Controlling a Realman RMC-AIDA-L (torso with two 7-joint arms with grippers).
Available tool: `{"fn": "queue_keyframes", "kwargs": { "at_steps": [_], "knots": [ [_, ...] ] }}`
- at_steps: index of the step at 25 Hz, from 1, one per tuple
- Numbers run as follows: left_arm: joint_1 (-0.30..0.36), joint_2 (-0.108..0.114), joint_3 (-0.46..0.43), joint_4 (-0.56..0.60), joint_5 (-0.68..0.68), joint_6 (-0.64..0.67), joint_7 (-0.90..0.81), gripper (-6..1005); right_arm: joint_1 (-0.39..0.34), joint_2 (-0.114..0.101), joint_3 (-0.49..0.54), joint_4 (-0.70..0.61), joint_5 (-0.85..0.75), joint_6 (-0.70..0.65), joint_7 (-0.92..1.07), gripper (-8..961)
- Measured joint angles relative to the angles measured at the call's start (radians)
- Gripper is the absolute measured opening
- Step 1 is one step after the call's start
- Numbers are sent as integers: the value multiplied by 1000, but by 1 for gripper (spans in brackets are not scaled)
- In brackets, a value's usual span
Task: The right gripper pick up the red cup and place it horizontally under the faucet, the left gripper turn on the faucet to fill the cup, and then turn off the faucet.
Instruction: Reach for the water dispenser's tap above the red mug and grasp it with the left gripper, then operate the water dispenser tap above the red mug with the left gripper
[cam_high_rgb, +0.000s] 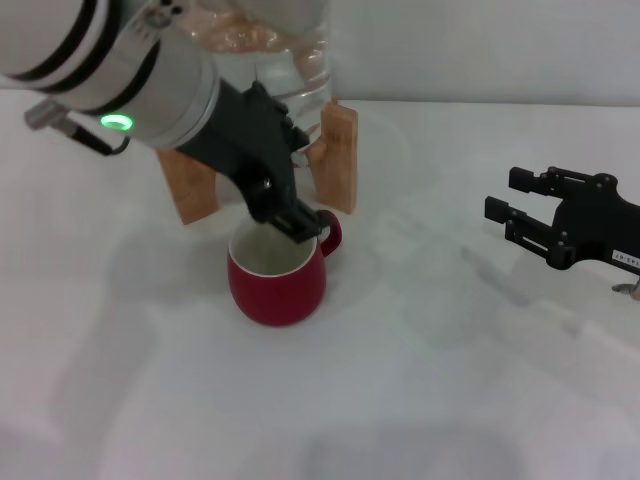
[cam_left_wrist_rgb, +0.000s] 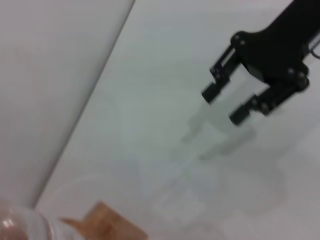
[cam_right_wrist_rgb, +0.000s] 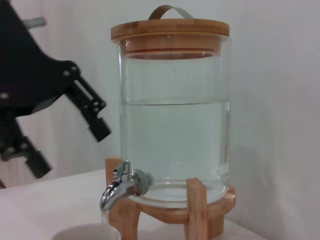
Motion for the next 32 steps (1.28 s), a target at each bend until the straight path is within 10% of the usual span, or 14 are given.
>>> {"fn": "queue_keyframes", "kwargs": {
  "at_steps": [10, 32],
  "knots": [
    [96, -2, 7, 7, -2, -9, -18, 842, 5, 2, 3, 0, 0, 6, 4, 455],
    [16, 0, 39, -119, 64, 55, -8, 842, 0, 7, 5, -11, 0, 7, 2, 455]
  ]
}}
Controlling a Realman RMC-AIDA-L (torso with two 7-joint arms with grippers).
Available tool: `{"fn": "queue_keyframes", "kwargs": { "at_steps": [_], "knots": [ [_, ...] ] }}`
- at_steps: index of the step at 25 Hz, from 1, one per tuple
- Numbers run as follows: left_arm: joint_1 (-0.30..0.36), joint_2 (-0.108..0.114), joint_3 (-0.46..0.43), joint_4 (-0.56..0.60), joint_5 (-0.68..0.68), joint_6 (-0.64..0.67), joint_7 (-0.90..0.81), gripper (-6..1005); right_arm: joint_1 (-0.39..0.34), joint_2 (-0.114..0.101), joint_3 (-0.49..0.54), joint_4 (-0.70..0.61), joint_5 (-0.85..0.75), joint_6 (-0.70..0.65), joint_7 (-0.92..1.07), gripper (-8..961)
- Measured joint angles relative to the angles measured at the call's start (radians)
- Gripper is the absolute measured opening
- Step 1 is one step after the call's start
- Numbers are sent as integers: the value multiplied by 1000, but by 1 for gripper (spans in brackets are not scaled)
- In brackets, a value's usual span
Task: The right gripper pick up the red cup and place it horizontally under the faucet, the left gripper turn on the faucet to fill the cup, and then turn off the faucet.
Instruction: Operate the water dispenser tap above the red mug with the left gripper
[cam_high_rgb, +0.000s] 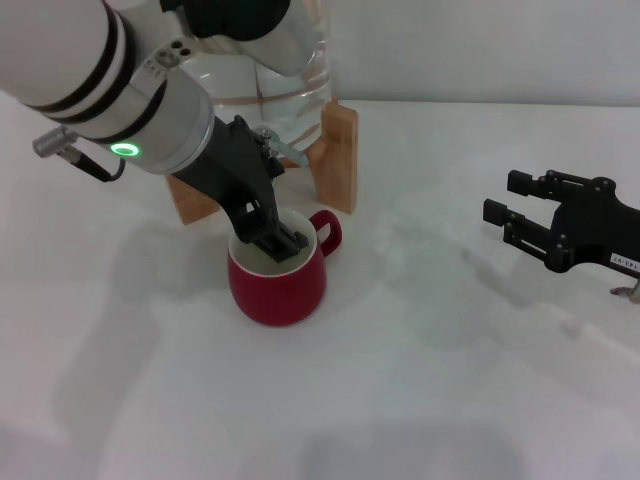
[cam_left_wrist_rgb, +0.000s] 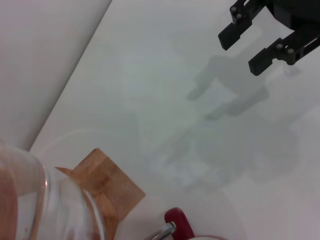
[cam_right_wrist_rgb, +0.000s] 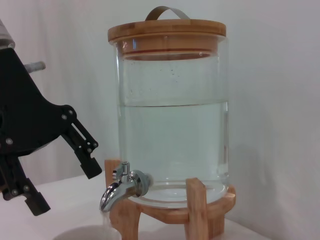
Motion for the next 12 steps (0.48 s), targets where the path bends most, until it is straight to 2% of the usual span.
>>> {"fn": "queue_keyframes", "kwargs": {
  "at_steps": [12],
  "knots": [
    [-19, 0, 10, -16, 2, 6, 4, 842, 0, 0, 0, 0, 0, 2, -1, 455]
  ]
}}
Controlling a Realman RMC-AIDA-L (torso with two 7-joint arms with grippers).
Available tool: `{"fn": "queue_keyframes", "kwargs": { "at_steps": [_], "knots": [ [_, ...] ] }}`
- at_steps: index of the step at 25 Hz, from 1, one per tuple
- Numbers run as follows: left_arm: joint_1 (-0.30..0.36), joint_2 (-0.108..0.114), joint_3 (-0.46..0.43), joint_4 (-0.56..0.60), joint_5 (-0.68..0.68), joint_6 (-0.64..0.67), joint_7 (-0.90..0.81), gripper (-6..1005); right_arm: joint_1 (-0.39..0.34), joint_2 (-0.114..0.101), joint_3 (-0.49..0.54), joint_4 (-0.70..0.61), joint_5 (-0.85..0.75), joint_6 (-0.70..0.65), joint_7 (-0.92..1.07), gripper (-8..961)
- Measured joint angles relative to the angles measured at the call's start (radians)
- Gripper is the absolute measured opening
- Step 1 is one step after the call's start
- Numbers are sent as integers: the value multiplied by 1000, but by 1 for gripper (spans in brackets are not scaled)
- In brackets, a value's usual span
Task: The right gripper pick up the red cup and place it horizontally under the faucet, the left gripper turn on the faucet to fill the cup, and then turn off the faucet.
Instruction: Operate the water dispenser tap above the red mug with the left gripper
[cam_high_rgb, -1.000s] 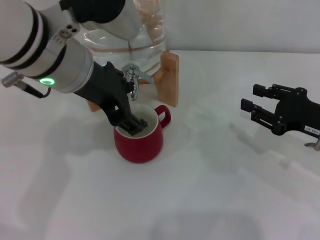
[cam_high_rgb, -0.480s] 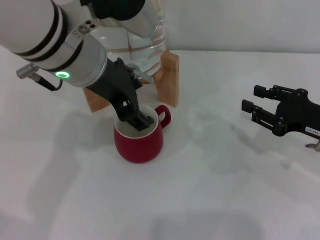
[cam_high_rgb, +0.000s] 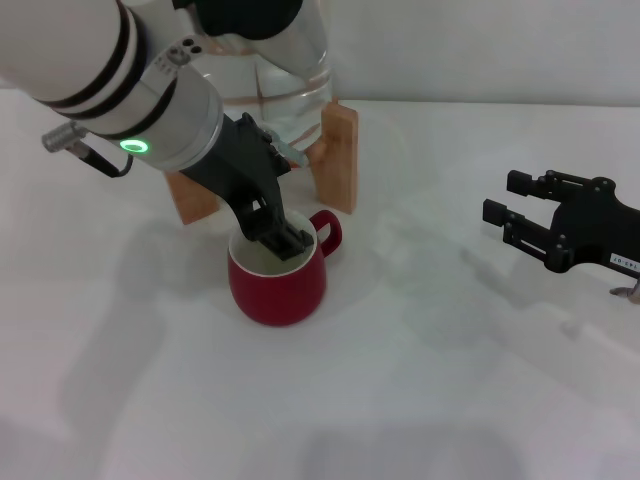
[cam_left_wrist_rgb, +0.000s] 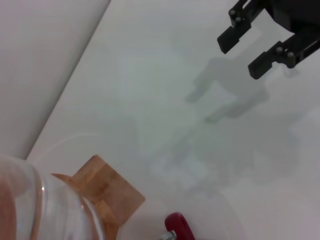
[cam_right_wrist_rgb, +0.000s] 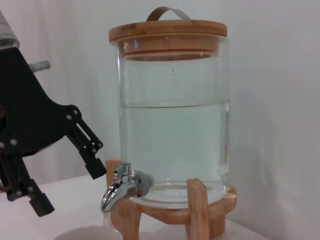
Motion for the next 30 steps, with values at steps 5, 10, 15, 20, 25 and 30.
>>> {"fn": "queue_keyframes", "kwargs": {
  "at_steps": [5, 10, 15, 20, 25, 30],
  "knots": [
    [-13, 0, 5, -29, 0, 7, 2, 842, -1, 0, 0, 0, 0, 0, -1, 455],
    [-16, 0, 8, -33, 0, 19, 3, 842, -4, 0, 0, -1, 0, 0, -1, 455],
    [-23, 0, 16, -37, 0, 24, 1, 842, -4, 0, 0, -1, 0, 0, -1, 455],
    [-33, 0, 22, -43, 2, 31, -2, 842, -5, 0, 0, -2, 0, 0, -2, 455],
    [-39, -2, 42, -46, 19, 43, -6, 841, -9, 0, 0, -2, 0, 0, -2, 455],
    [-42, -2, 53, -46, 26, 54, -14, 841, -12, 0, 0, -2, 0, 1, -2, 455]
  ]
}}
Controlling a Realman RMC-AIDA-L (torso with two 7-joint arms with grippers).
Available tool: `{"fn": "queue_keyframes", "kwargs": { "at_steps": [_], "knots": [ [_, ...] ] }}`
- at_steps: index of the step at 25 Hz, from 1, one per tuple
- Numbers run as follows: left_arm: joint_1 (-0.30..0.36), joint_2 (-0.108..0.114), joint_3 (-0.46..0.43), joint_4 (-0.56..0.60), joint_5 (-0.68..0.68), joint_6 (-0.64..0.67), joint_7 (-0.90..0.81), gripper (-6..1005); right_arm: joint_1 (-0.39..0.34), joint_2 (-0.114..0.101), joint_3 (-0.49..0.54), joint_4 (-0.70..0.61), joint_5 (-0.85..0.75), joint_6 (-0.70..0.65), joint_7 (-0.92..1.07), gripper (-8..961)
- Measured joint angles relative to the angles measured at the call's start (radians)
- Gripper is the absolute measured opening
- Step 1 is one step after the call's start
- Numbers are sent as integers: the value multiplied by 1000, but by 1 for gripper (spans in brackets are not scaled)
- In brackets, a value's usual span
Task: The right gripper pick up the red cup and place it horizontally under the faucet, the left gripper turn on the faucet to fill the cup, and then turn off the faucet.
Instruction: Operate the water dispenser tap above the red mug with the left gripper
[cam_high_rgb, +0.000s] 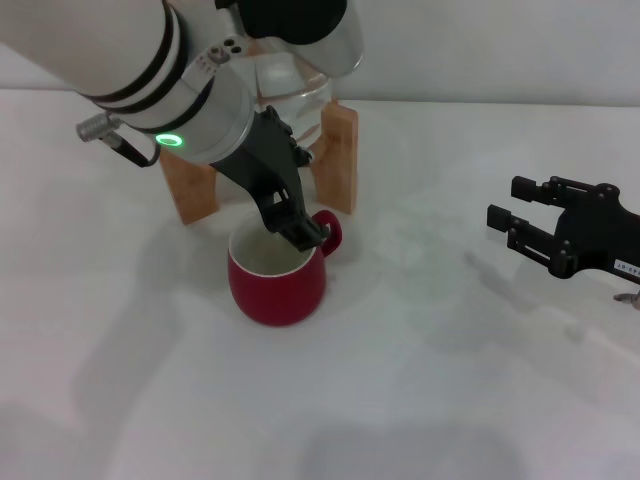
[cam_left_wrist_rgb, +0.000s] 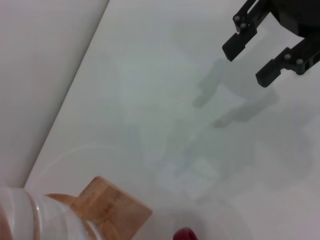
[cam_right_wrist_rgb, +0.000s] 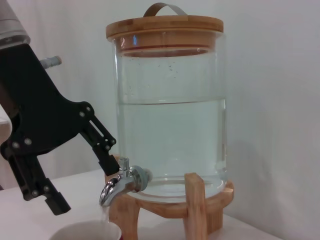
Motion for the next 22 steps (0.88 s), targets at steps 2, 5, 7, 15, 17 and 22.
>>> {"fn": "queue_keyframes", "kwargs": {
  "at_steps": [2, 5, 7, 15, 17, 22],
  "knots": [
    [-1, 0, 4, 0, 9, 7, -3, 841, 0, 0, 0, 0, 0, 2, 0, 455],
    [-2, 0, 8, -4, 21, 14, -6, 841, 0, 0, 0, 0, 0, 3, 0, 455],
    [-8, 0, 14, -12, 25, 20, -11, 841, 0, 0, 0, 0, 0, 4, 0, 455],
    [-27, 0, 29, -23, 37, 37, -17, 841, 0, -3, 0, 0, 0, 8, 0, 455],
    [-31, 0, 30, -24, 37, 38, -17, 841, 0, -3, 0, 0, 0, 9, 0, 455],
    [-37, 0, 32, -24, 48, 46, -27, 841, -1, -5, 0, 0, 0, 9, 0, 455]
  ]
}}
